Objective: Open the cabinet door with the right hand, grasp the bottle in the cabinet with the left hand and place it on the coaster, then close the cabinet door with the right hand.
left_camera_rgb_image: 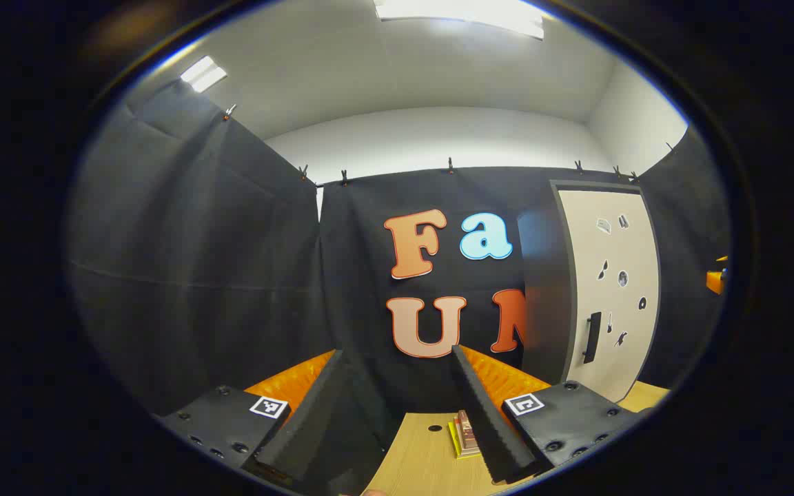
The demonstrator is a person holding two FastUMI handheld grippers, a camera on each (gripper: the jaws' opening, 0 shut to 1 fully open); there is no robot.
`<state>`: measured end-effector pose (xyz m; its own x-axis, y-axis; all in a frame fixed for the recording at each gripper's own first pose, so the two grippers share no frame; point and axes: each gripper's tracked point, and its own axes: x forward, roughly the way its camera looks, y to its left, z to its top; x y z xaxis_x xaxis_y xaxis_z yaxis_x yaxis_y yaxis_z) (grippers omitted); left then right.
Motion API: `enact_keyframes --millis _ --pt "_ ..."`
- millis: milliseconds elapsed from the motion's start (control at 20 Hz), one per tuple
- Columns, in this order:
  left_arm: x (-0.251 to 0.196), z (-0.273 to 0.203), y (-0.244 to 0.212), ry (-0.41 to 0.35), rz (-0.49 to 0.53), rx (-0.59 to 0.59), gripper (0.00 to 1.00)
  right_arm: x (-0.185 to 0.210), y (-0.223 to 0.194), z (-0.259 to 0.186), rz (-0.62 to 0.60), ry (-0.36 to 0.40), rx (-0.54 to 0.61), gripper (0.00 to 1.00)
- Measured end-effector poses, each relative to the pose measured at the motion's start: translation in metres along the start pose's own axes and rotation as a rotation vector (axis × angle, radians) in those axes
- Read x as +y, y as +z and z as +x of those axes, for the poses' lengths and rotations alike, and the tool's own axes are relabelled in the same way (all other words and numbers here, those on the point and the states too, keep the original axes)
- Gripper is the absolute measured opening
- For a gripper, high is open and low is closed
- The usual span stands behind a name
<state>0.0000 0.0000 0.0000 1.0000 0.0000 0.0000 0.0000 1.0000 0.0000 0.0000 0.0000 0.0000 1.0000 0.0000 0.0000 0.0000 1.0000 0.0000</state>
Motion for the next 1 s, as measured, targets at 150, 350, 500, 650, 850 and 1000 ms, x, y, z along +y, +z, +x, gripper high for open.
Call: enact_keyframes --millis 150,350,500,650,850,1000 --pt "0.0 0.0 0.0 -0.003 0.009 -0.003 0.98 0.001 0.004 -0.002 0.001 0.005 -0.005 0.94" --pt "-0.001 0.0 0.001 -0.01 0.004 -0.005 0.98 0.003 0.008 -0.004 -0.008 0.004 -0.012 0.94" --pt "0.0 0.001 0.002 -0.01 0.001 -0.01 0.98 0.004 0.007 -0.002 -0.008 0.008 -0.009 0.87" --pt "0.0 0.002 -0.002 -0.008 -0.004 -0.001 0.98 0.009 0.005 0.002 -0.004 0.019 -0.004 0.87" --pt "0.005 0.001 -0.009 0.005 -0.002 0.01 0.97 0.02 -0.002 0.01 0.001 0.035 0.007 0.94" --pt "0.007 0.0 -0.012 0.012 -0.006 0.016 0.98 0.036 -0.009 0.018 0.004 0.058 0.012 0.94"
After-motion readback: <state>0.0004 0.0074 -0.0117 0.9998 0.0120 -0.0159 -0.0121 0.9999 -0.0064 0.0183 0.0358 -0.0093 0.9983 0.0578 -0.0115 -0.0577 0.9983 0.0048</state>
